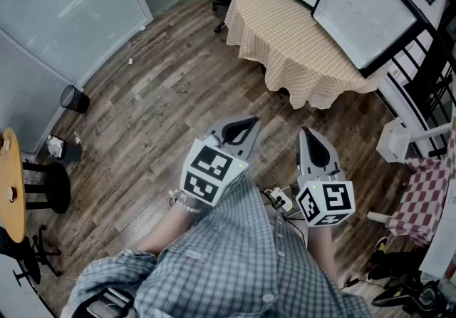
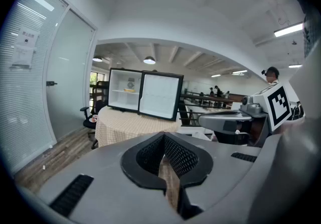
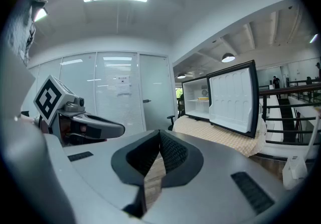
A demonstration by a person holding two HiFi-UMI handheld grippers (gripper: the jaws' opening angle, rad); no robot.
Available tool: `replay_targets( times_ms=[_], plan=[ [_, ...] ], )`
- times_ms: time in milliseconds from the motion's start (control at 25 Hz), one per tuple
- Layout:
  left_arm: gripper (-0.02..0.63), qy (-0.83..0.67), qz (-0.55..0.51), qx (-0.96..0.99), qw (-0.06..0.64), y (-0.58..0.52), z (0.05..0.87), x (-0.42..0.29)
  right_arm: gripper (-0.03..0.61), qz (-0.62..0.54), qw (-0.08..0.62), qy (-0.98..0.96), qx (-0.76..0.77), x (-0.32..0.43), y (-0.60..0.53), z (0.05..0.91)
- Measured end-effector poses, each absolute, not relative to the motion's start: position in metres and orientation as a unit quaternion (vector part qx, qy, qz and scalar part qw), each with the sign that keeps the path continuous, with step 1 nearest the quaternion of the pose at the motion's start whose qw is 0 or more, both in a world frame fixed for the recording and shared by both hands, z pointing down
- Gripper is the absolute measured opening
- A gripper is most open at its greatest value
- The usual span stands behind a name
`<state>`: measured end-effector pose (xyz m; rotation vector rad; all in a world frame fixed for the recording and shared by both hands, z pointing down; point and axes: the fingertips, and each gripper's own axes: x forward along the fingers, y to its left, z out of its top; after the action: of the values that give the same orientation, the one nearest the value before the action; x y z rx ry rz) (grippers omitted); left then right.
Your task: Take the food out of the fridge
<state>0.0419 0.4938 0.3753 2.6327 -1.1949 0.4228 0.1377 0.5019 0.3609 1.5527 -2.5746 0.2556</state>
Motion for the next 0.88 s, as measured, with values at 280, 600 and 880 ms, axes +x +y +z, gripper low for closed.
replay_targets(
  times_ms=[280, 600, 880],
  plan=[
    [0.006, -0.407, 0.147, 0.895, 0.111, 0.495, 0.375, 0.029, 0.009, 0.087, 0.063, -0.853, 0.511, 0.124, 0.502, 0.362],
    [0.006, -0.406, 0.147, 0.895, 0.114, 0.49, 0.379, 0.004, 0.01, 0.091, 0.066, -0.845, 0.522, 0.104, 0.494, 0.367],
    [0.006, -0.415, 0.147, 0.891, 0.11, 0.49, 0.38, -0.031, 0.011, 0.093, 0.064, -0.84, 0.531, 0.081, 0.491, 0.37]
  ],
)
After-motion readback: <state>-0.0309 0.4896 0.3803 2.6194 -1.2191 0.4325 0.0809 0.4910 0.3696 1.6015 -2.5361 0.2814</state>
